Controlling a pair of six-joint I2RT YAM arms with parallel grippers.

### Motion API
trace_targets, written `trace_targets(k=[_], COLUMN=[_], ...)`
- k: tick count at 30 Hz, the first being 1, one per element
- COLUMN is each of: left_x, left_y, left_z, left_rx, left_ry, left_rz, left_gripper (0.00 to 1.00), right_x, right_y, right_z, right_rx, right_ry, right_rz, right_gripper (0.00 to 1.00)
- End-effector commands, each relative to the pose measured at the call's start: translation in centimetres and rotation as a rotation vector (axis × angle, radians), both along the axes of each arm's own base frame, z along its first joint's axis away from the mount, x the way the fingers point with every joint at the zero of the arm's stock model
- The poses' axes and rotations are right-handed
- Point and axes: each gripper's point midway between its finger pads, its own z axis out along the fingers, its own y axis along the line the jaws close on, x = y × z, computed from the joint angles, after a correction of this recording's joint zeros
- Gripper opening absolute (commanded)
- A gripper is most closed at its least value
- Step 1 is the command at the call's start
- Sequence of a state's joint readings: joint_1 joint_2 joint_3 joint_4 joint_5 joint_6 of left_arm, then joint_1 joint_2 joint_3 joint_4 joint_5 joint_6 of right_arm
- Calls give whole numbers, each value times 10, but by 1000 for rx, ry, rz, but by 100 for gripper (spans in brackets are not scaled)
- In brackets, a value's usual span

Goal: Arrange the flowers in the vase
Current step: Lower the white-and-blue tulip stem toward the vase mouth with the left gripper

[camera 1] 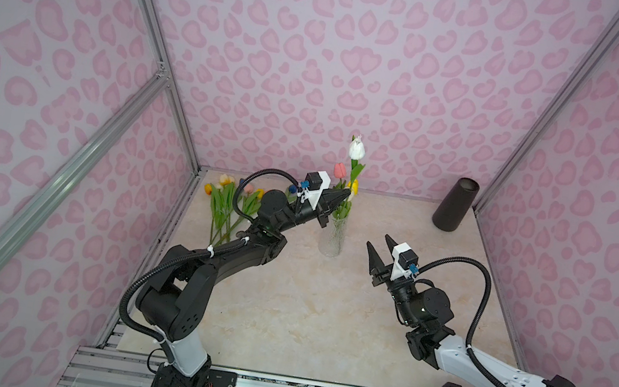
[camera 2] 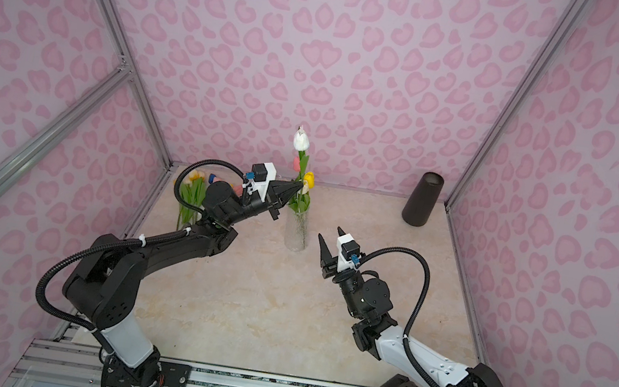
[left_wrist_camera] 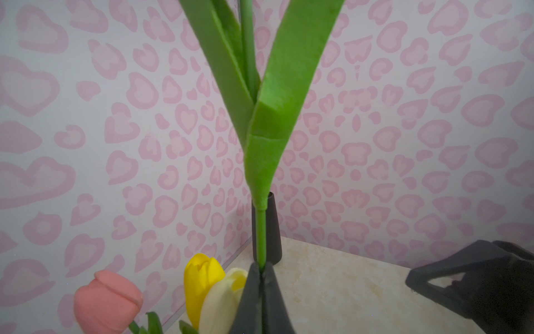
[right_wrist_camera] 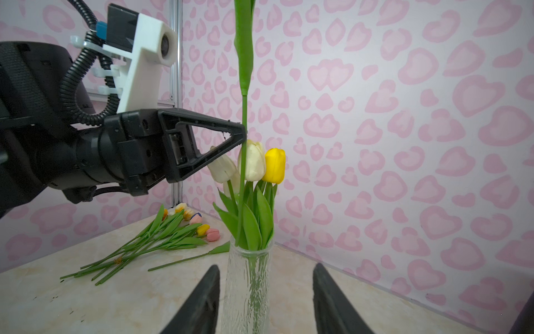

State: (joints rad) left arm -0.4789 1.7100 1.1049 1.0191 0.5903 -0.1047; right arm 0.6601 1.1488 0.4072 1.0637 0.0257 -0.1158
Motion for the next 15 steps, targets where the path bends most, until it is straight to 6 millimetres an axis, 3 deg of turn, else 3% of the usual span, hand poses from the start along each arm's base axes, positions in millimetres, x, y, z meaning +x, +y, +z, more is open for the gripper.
trace_targets(k=[1,7,15], left_x=[6,18,17], left_y=[0,-1,-1], left_z=[12,9,1], left_rx=[-31,-41,-39], left_ry=[-49,-48,-34], left_rz=[11,29,25], left_gripper=[3,3,3], right_x=[0,-1,-2], right_y=[-3,-4,-6], right_z=[0,-1,-3], right_rx=[0,-4,-14], right_ry=[-7,-9,-9], right_rz=[-16,-19,-28], right_gripper=[52,52,52])
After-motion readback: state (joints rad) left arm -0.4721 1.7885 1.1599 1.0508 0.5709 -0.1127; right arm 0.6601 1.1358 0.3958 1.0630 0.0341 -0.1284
